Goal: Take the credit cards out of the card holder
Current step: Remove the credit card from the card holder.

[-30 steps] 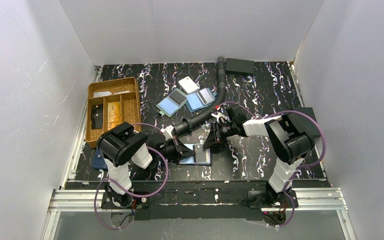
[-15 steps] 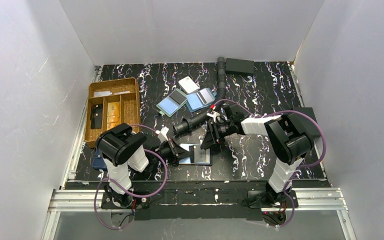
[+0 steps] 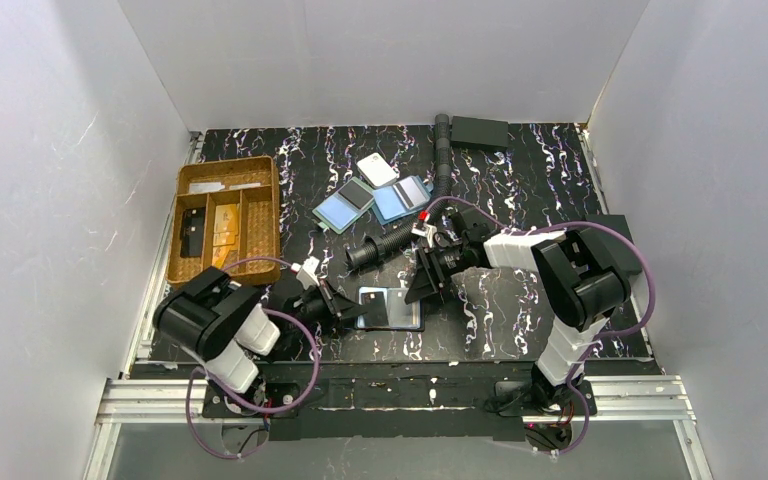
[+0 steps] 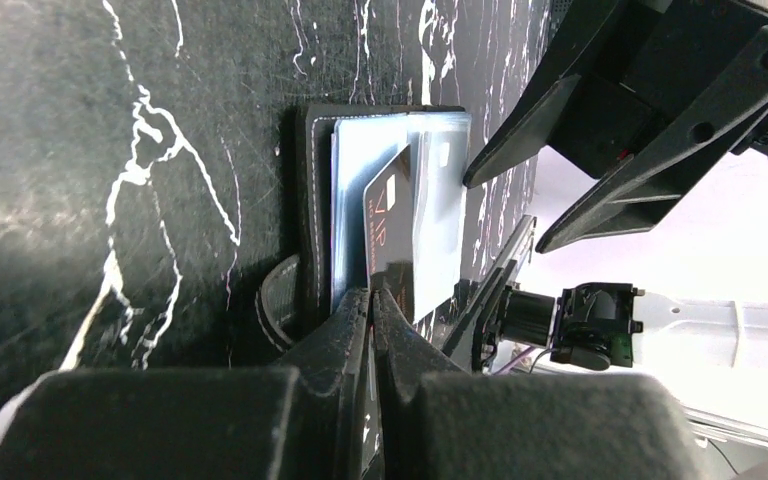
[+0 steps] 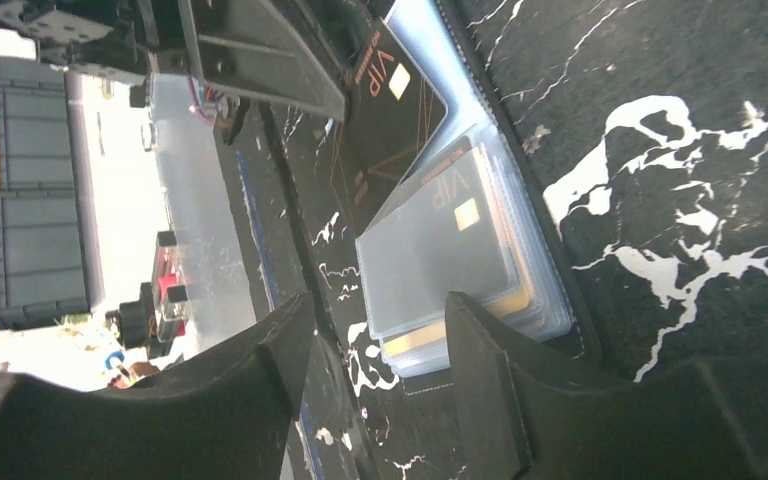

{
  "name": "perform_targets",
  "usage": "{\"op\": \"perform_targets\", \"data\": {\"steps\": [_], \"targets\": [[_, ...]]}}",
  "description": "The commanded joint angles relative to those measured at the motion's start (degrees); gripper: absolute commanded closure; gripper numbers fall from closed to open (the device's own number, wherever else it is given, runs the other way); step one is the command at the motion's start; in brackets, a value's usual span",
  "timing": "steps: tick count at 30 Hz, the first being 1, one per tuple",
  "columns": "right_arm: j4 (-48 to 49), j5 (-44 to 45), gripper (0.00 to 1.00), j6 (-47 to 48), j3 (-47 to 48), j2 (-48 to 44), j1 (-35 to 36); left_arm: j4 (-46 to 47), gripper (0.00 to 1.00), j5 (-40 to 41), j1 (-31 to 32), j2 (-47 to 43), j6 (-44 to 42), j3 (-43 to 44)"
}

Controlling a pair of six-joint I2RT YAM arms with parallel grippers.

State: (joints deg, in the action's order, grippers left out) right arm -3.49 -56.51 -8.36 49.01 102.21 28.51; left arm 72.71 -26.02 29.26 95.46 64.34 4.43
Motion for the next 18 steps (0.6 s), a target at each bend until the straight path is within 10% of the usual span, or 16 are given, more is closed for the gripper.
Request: {"op": "perform_targets", "data": {"steps": [1, 11, 18], "targets": [[-7.44, -2.37, 0.38, 10.23, 2.18, -1.32, -0.83, -11.24, 1.00, 2.58, -1.66, -9.01, -5.05, -2.23], [-26.04, -5.25, 0.29, 32.92, 9.13, -5.67, -0.91, -31.71, 1.00, 4.42, -1.92, -39.17, -10.44, -0.65], [-49.50, -4.52, 0.21, 59.88, 15.65, -9.87, -2.37, -32.81, 1.00, -0.54, -0.83, -43.47, -7.34, 7.31]]}}
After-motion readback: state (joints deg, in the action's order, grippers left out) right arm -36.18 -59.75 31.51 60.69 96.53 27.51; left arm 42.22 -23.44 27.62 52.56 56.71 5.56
